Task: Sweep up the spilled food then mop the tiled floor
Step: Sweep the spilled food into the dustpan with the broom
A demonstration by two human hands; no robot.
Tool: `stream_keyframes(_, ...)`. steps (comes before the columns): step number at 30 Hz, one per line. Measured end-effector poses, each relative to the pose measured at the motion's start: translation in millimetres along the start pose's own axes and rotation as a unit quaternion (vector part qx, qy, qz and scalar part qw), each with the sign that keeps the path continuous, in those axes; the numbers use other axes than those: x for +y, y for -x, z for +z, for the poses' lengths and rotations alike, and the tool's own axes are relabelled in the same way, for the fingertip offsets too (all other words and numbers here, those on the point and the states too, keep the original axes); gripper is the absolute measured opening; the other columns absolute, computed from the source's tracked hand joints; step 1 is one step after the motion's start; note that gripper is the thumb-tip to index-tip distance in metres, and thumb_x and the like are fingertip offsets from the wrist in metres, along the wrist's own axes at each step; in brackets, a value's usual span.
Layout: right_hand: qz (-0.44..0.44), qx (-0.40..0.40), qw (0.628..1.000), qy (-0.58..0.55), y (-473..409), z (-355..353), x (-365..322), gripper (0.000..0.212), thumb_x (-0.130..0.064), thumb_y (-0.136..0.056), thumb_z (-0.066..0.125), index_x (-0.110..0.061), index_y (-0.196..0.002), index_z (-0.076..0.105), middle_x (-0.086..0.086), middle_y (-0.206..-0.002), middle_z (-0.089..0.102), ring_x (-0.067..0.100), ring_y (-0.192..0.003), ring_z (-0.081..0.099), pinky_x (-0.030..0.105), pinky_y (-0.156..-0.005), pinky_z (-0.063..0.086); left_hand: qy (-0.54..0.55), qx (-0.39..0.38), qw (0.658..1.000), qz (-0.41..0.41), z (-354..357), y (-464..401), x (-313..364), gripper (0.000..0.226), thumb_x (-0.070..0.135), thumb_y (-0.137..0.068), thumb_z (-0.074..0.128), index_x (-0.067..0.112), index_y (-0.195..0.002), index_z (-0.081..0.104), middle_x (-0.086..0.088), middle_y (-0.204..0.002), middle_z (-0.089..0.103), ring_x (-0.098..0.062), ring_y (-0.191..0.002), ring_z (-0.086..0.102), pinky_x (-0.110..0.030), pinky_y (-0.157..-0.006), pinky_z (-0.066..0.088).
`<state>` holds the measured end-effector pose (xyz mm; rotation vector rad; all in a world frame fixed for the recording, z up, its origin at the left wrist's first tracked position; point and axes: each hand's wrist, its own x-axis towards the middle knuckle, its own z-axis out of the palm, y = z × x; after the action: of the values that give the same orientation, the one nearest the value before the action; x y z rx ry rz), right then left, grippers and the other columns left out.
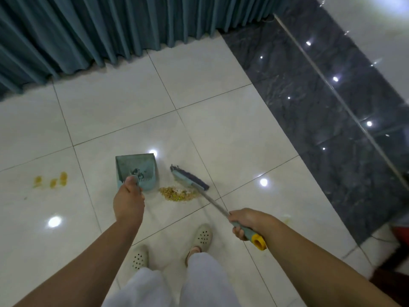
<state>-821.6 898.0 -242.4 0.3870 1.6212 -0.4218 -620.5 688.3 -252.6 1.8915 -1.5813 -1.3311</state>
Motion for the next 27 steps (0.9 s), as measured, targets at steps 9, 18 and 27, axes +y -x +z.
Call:
stream_keyframes(9, -0.038, 0.070, 0.996, -0.043, 35.8, 41.3, 30.2, 0.036, -0.012, -0.099, 0.040, -0.014, -0.135, 0.047, 0.007, -0.067, 0.041, 0.008, -0.034, 0.037, 0.011, -0.035, 0.029, -0.009, -0.054, 0.998, 0.011, -49.8, -23.4, -23.7, 0.068, 0.060, -0.092, 0.019, 0.007, -0.088, 0.062, -0.025, -0.077, 0.060, -0.036, -0.068, 0.056, -0.046, -0.064, 0.050)
stream_keyframes(18, -0.031, 0.066, 0.977, -0.200, 5.5, 40.6, 50.4, 0.015, -0.013, -0.099, 0.045, -0.001, -0.089, 0.043, 0.013, -0.043, 0.048, 0.012, -0.022, 0.037, 0.012, -0.027, 0.036, 0.018, -0.096, 0.995, 0.008, -104.6, -33.2, -31.8, 0.054, 0.057, -0.088, 0.028, 0.015, -0.059, 0.049, -0.006, -0.054, 0.045, -0.025, -0.050, 0.040, -0.034, -0.051, 0.035)
stream_keyframes(27, -0.024, 0.019, 0.962, -0.272, -7.1, 164.9, 55.4, 0.013, -0.012, -0.100, 0.042, -0.002, -0.090, 0.043, 0.011, -0.066, 0.042, 0.011, -0.022, 0.036, 0.012, -0.027, 0.035, 0.012, -0.096, 0.993, 0.062, -153.6, -53.3, -47.0, 0.058, 0.053, -0.097, 0.024, 0.012, -0.064, 0.048, -0.007, -0.056, 0.046, -0.023, -0.045, 0.039, -0.028, -0.047, 0.034)
